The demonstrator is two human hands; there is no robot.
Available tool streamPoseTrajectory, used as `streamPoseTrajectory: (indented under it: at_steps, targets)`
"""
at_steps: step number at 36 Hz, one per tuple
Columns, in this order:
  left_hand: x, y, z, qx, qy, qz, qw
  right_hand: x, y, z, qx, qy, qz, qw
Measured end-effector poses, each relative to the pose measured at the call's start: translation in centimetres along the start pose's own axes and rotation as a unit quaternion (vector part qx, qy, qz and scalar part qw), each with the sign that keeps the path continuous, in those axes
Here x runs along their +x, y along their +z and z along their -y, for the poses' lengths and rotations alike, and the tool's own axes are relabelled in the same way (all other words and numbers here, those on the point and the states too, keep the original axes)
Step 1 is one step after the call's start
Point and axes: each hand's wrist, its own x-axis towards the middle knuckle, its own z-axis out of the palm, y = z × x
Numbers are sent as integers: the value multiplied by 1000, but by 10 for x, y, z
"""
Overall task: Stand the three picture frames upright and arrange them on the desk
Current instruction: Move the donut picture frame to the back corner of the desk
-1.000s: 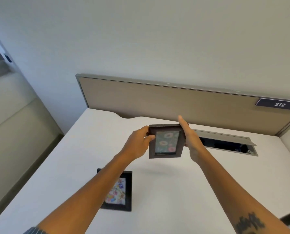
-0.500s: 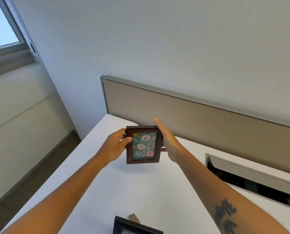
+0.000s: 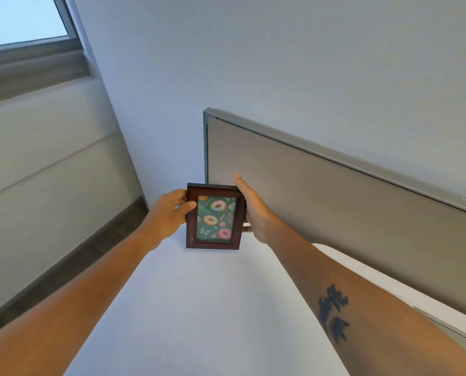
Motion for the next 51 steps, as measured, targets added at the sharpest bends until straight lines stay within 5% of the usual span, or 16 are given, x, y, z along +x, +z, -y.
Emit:
streamPoseTrajectory:
  at_steps: [29, 35, 37, 41, 43, 51]
  targets:
    - [40, 5, 16, -30, -28, -92, 995, 48, -2, 3, -63, 28, 16, 998]
    - [19, 9, 29, 44, -2, -122, 992, 13, -20, -26, -125, -57, -25, 990]
    - [2, 12, 37, 113, 17, -125, 985, -2, -28, -47, -220, -86, -60, 970]
    - [-49, 18, 55, 298, 87, -137, 940, -37, -49, -97, -523, -217, -169, 807]
    - [-79, 20, 62, 375, 148, -142, 904, -58, -61, -119, -582, -232, -169, 761]
    - [-189, 39, 65, 377, 161, -91, 908, -157, -87, -172, -598, -226, -191, 745]
